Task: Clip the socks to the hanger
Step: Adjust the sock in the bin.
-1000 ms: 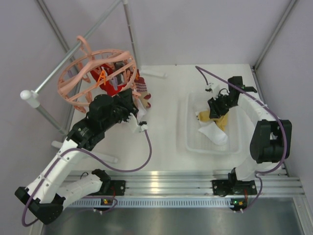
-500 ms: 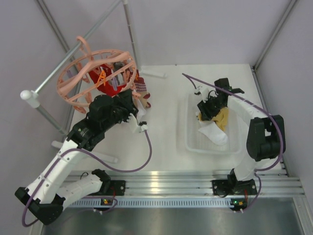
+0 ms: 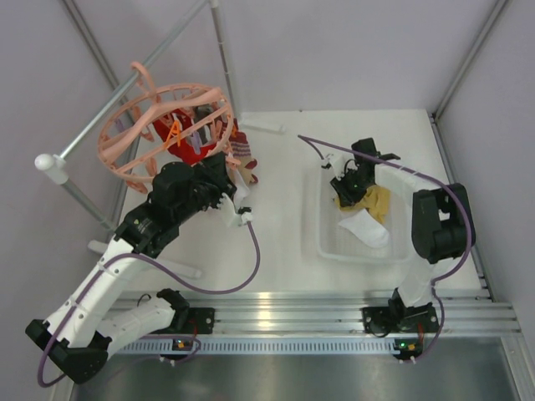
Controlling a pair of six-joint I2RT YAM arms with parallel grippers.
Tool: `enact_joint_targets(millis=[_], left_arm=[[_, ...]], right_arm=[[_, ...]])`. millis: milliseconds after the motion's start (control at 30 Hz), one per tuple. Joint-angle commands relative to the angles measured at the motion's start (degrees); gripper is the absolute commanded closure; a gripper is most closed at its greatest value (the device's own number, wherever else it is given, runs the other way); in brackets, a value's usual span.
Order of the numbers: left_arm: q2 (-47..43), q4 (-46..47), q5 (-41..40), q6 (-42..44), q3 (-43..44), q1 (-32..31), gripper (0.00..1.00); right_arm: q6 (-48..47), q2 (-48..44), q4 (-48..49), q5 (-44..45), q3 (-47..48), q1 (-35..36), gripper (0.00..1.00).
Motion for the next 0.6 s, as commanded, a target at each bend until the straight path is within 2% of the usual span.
enact_joint_targets(millis=[0,100,333,567], left_arm=[[-1.0,3.0,2.1,-1.7,-0.7,-0.2,1.00],[-1.0,3.1,2.1,-1.8,-0.7,-0.2,1.00],[-1.1,3.5,2.3,-1.8,-0.7,-0.2,1.00],[-1.0,3.8,2.4,-1.9,-0.7,-0.2,1.00]], right_arm=[[-0.2,-0.3,2.9,0.7,1.0,0.5,0.77],[-1.1,-1.4,2.6,1.8,0.6,0.5,1.00],[-1.6,-6.4,0.0,1.6,3.3,-2.9,1.00],[-2.8,-11.1,-4.1,1.1,6.4,-9.8,1.00]])
